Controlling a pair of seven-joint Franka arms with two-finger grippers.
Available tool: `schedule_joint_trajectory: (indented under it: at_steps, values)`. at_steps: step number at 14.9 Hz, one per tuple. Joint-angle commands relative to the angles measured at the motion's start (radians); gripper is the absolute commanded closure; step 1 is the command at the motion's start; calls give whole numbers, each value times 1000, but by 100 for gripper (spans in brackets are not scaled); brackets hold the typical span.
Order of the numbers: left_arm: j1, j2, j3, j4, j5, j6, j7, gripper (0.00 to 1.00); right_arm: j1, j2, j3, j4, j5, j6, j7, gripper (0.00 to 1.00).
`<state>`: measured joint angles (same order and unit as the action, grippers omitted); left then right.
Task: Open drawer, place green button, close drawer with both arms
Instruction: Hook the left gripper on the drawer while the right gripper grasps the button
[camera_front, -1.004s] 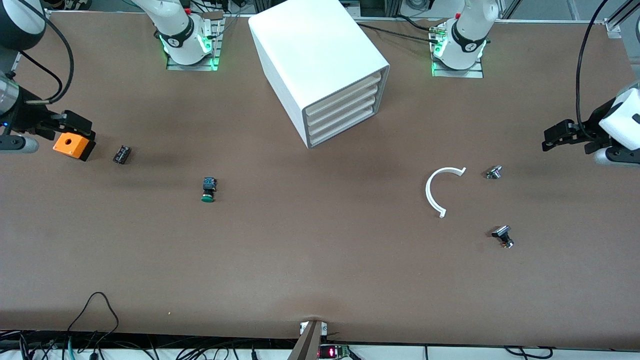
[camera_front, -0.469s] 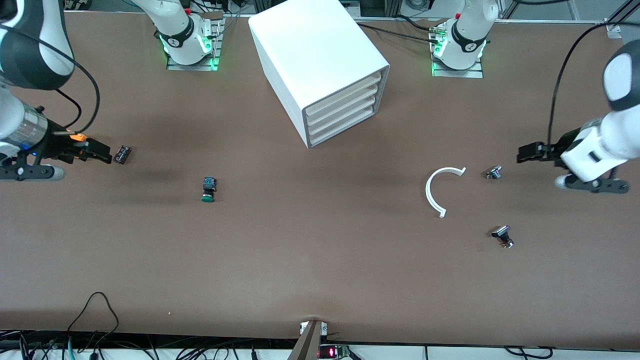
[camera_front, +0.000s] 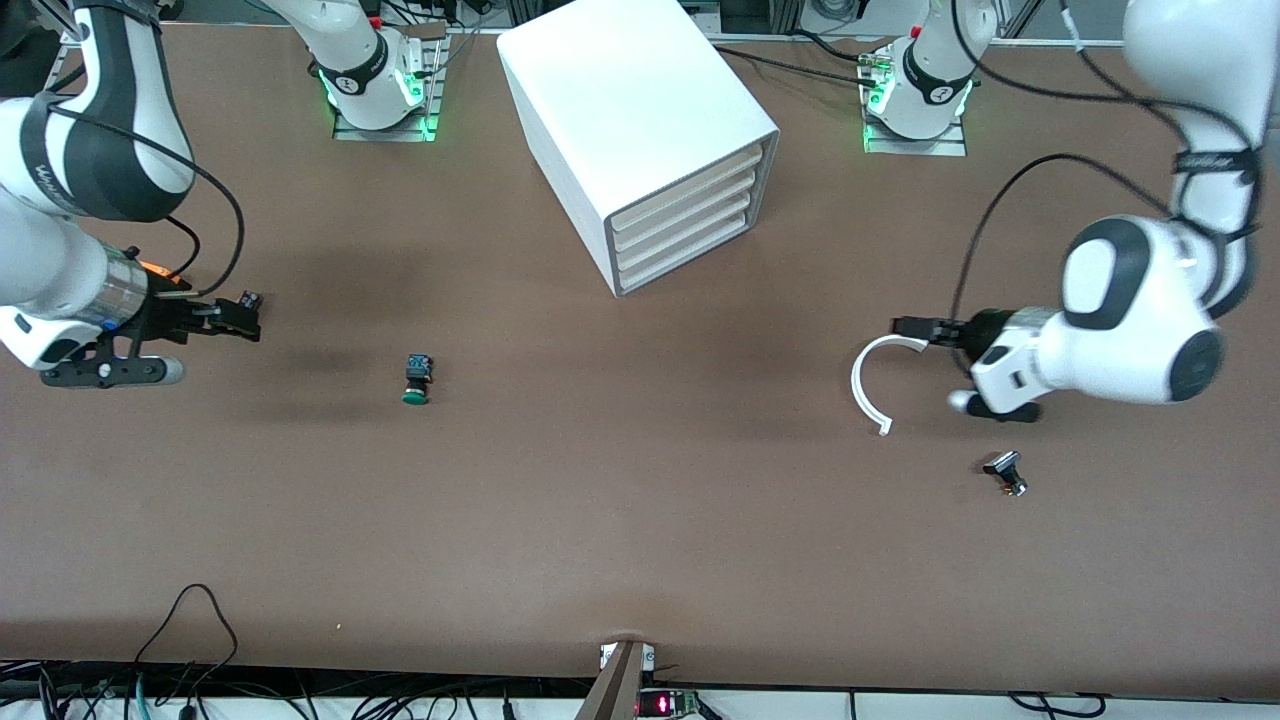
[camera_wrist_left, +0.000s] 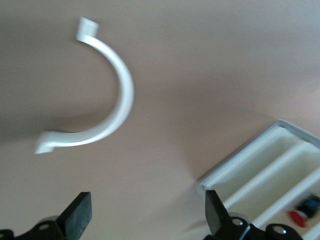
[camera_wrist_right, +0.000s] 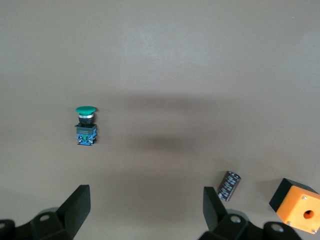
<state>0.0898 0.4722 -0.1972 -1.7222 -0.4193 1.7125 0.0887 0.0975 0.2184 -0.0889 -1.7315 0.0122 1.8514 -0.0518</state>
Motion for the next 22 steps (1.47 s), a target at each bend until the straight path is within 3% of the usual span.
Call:
schedule_joint_trajectory:
  at_steps: [1,6,9,10,12,17,20,22]
  values:
    - [-41,46,-25,-123,-216,114,28,0,16,22,-5,6,18,-8,-13,0]
    - [-79,80,-183,-293,-491,294,200,0,28,70,-2,18,20,14,-13,0]
    - [-93,79,-255,-349,-547,338,210,4,80,105,-2,27,15,34,-5,0]
    - [-93,79,-269,-367,-547,357,213,12,100,111,-3,24,17,52,3,0]
    - [-93,79,-306,-401,-547,403,246,41,105,147,-2,21,20,65,9,0]
    - [-101,79,-353,-453,-547,423,260,69,111,173,5,-57,25,190,13,0]
    - [-101,79,-360,-464,-547,423,260,70,113,183,20,-131,25,290,64,0]
    - [-96,74,-360,-464,-547,415,255,63,116,197,31,-140,29,311,81,0]
